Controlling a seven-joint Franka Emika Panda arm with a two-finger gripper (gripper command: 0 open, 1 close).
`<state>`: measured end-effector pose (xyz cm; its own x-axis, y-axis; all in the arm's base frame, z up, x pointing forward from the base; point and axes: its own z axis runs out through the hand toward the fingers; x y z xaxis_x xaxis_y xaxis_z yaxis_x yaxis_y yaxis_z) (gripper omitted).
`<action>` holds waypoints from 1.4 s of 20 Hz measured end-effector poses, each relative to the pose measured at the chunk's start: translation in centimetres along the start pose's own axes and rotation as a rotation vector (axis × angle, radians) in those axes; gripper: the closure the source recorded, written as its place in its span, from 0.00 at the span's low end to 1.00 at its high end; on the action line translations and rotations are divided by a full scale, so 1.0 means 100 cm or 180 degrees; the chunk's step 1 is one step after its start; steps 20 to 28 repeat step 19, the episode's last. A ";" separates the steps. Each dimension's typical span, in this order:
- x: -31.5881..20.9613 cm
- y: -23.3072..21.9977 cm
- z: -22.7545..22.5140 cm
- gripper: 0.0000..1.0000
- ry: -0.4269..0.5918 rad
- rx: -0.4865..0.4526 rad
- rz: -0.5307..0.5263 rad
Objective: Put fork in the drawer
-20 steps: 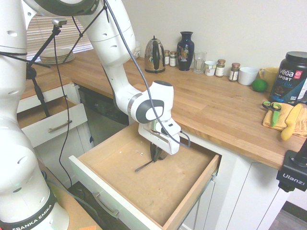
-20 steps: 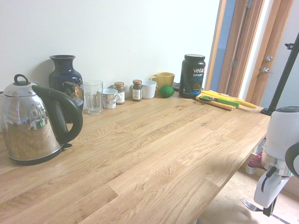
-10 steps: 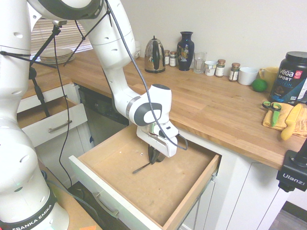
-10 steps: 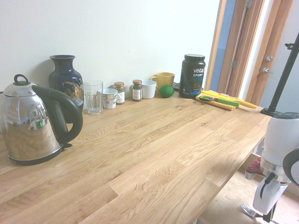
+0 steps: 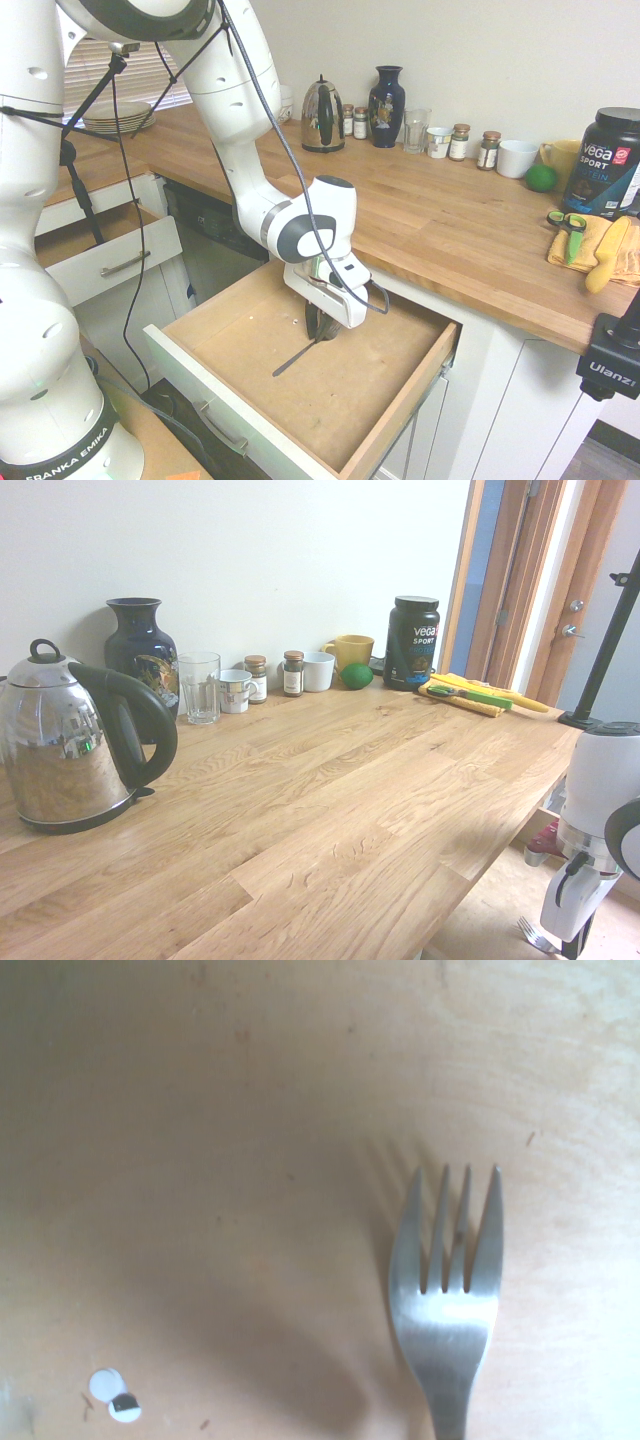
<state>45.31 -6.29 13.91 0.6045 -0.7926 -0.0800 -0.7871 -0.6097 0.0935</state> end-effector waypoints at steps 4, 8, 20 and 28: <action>-0.003 -0.003 0.000 0.00 0.0005 0.0000 -0.0006; -0.005 -0.006 -0.003 0.00 0.0031 0.0015 -0.0023; -0.043 0.025 -0.065 0.00 0.0162 0.0213 -0.0103; -0.043 0.025 -0.065 0.00 0.0162 0.0213 -0.0103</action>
